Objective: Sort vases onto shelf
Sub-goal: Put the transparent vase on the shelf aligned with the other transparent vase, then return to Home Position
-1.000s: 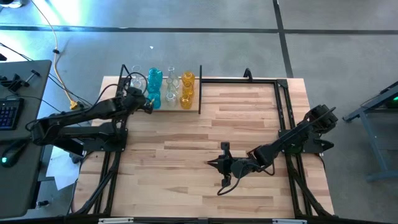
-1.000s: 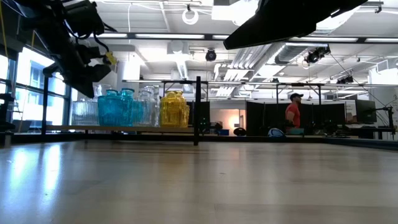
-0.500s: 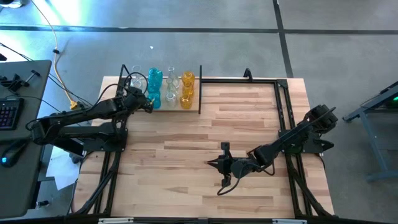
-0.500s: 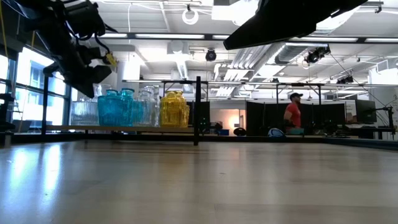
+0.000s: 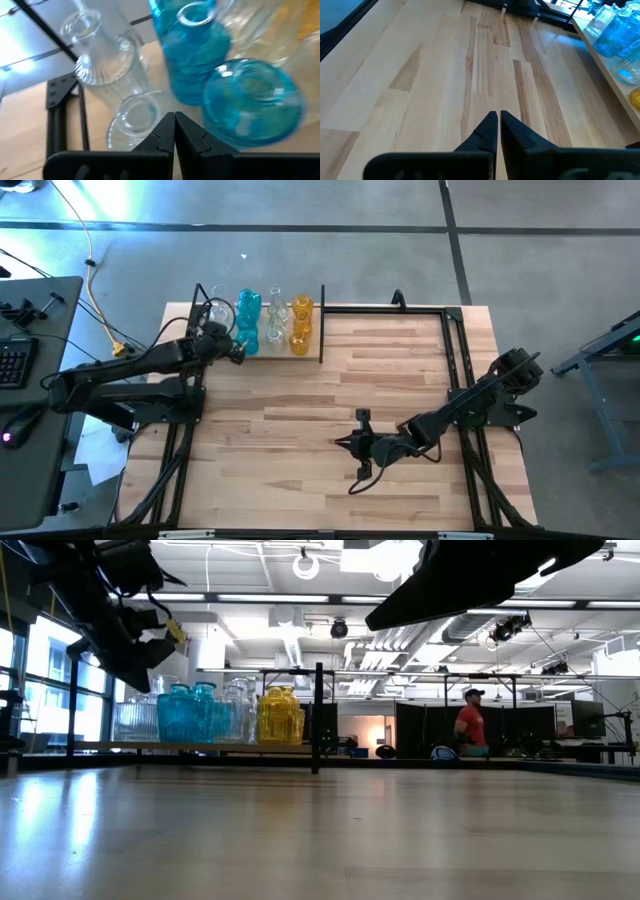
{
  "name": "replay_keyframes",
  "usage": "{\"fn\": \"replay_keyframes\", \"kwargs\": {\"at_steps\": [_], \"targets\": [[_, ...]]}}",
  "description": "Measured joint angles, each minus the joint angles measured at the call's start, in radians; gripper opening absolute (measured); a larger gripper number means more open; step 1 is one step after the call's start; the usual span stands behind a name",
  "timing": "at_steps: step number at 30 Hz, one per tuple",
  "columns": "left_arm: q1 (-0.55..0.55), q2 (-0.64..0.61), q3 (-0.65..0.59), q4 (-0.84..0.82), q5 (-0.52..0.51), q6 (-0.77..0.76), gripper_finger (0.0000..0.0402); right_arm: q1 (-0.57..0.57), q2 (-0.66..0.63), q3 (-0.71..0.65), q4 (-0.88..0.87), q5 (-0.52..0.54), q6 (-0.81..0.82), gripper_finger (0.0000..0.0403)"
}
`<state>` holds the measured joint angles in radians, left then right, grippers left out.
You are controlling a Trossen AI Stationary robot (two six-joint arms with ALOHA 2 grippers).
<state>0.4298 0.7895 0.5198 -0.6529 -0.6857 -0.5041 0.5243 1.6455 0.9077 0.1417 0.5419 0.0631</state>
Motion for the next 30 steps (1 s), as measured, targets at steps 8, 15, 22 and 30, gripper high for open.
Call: {"fn": "replay_keyframes", "kwargs": {"at_steps": [8, 15, 22, 30], "targets": [[-0.177, -0.121, 0.0, 0.009, -0.029, -0.053, 0.0, 0.004, 0.0, 0.0, -0.001, -0.005, -0.025, 0.0002], [-0.467, -0.149, 0.0, 0.159, -0.148, 0.022, 0.0, -0.017, -0.002, -0.09, 0.147, -0.044, -0.079, 0.0002], [-0.688, -0.126, -0.032, 0.414, -0.178, 0.168, 0.0, -0.035, -0.157, -0.295, 0.305, -0.044, -0.066, 0.0002], [-0.744, -0.126, -0.237, 0.905, 0.129, 0.411, 0.0, -0.037, -0.419, -0.484, 0.333, -0.062, -0.043, 0.0002]]}}
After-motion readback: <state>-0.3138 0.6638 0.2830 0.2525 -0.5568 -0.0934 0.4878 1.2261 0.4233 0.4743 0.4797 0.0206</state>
